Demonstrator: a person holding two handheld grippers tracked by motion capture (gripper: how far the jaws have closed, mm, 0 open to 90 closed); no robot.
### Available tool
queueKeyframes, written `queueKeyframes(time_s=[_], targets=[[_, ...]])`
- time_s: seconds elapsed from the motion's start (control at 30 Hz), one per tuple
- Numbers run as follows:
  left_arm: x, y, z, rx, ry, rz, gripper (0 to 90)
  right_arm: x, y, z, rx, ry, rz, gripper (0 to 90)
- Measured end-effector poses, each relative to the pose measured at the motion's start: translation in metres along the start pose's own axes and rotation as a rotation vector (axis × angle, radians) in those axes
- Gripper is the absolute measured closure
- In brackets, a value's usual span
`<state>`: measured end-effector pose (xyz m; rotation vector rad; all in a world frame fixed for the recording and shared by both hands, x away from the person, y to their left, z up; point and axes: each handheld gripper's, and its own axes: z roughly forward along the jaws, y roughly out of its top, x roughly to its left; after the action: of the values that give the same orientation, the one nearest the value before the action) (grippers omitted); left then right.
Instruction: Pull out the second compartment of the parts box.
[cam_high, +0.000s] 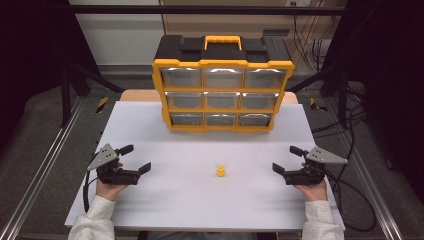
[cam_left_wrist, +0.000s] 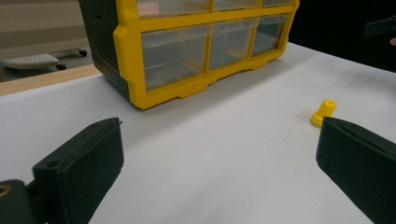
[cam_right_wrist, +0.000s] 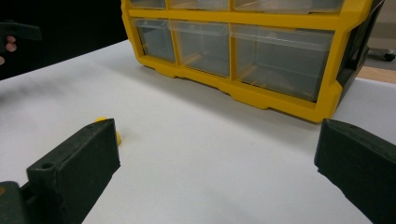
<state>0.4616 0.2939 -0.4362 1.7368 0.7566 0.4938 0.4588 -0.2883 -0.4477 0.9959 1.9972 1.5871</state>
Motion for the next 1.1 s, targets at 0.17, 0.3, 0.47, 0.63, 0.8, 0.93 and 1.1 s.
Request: queueKeyframes(time_s=[0.17, 0.3, 0.47, 0.63, 0.8, 0.93, 1.1], targets=[[-0.003, 0.005, 0.003, 0.010, 0.000, 0.012, 0.2, 0.000, 0.000, 0.000, 0.003, 0.001, -0.004, 0.5], [-0.004, 0.011, 0.004, 0.012, 0.000, 0.019, 0.1, 0.000, 0.000, 0.000, 0.002, 0.002, -0.005, 0.5], [-0.006, 0.018, 0.006, 0.015, 0.001, 0.032, 0.0, 0.000, 0.001, 0.000, 0.000, 0.000, -0.007, 0.5], [-0.006, 0.023, 0.010, 0.040, 0.004, 0.045, 0.0, 0.001, 0.000, 0.001, 0.005, 0.001, -0.008, 0.6], [-0.006, 0.027, 0.013, 0.051, 0.013, 0.050, 0.0, 0.000, 0.000, 0.001, 0.004, -0.001, -0.007, 0.5], [-0.006, 0.031, 0.015, 0.061, 0.021, 0.066, 0.0, 0.001, 0.000, 0.001, 0.002, -0.001, -0.008, 0.5], [-0.009, 0.040, 0.018, 0.067, 0.026, 0.094, 0.0, 0.001, 0.000, 0.001, 0.001, -0.003, -0.008, 0.5]])
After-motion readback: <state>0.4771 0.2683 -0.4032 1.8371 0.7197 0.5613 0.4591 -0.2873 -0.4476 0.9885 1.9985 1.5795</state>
